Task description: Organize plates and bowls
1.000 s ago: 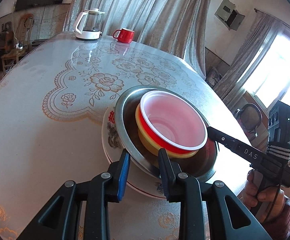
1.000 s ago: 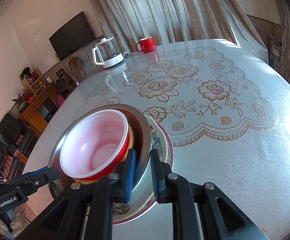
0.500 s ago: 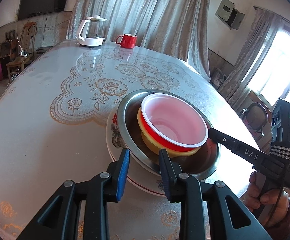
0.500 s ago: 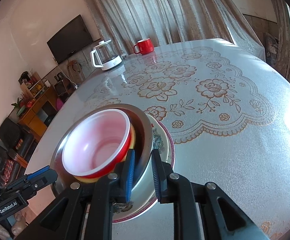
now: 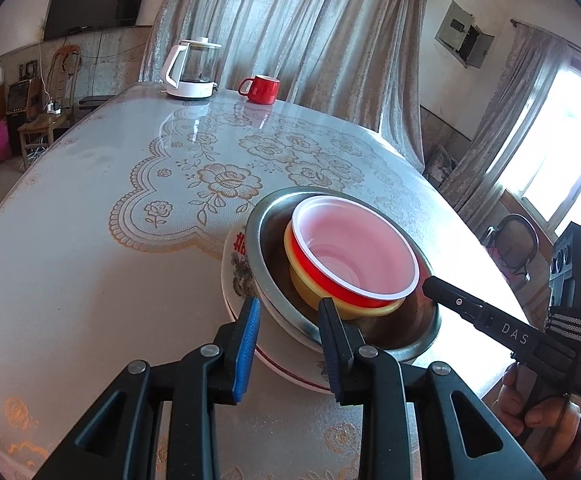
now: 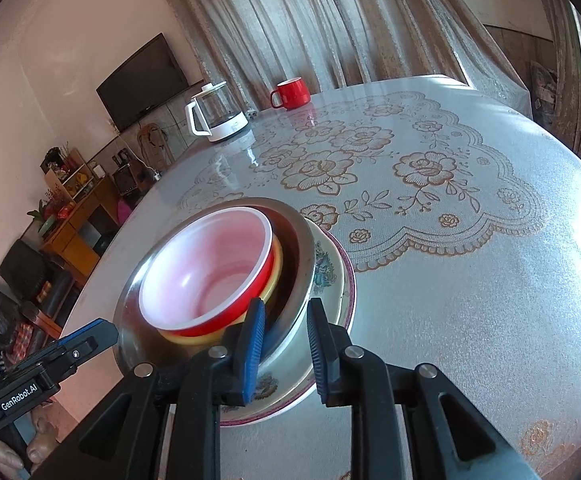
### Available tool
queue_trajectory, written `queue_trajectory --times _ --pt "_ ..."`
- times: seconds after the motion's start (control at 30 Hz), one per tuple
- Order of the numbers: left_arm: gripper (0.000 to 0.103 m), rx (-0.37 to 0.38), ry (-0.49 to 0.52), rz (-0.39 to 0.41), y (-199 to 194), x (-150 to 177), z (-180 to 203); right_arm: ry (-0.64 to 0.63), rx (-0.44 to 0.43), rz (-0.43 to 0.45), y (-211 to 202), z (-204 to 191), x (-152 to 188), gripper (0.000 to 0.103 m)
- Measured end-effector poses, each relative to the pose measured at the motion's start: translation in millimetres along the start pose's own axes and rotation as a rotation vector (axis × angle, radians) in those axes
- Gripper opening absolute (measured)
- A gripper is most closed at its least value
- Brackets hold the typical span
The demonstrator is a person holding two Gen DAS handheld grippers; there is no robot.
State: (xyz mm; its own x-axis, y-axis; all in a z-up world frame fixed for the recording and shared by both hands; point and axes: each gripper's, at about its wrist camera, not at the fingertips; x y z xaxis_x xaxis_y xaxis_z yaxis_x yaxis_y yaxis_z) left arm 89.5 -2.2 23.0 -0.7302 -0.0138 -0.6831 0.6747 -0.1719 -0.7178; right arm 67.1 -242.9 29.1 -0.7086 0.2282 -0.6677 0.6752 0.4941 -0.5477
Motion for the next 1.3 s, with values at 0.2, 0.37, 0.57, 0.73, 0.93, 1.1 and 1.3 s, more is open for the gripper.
queue_trajectory --times 0.2,0.37,0.57,0.73,0.93,1.1,1.3 --pt "0.030 0.033 0.023 0.005 1 6 9 -0.013 0.006 0.017 -1 -3 2 0.018" --pt "0.030 0.029 0.013 0.002 -1 6 8 -0.007 -0.004 0.017 -2 0 0 0.017" --pt "0.032 -0.038 0.014 0.017 -8 8 8 0.001 -0.021 0.020 -3 -1 4 0.020" --pt "0.032 -0.148 -0.010 0.025 -12 11 4 0.004 -0.009 0.017 -5 -4 5 0.020" --pt "0.035 -0.228 -0.024 0.051 -16 17 -3 -0.047 0.070 0.045 -13 -17 13 0.028" --pt "0.036 -0.261 -0.018 0.075 -18 21 -1 -0.093 0.133 0.072 -19 -25 21 0.030" --pt "0.043 -0.283 -0.014 0.116 -25 25 2 -0.171 0.189 0.090 -21 -40 31 0.031"
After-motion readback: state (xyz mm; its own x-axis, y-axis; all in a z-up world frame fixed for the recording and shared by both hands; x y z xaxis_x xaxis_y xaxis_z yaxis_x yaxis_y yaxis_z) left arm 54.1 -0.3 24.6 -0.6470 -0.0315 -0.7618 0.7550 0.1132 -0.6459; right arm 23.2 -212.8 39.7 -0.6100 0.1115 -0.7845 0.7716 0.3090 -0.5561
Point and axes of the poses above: each gripper's, at about its wrist camera, not at the fingertips, and y roughly the way its jaws point, z to its right, x to its underside, and after that the axes turned 15 degrees about -x, right-handed
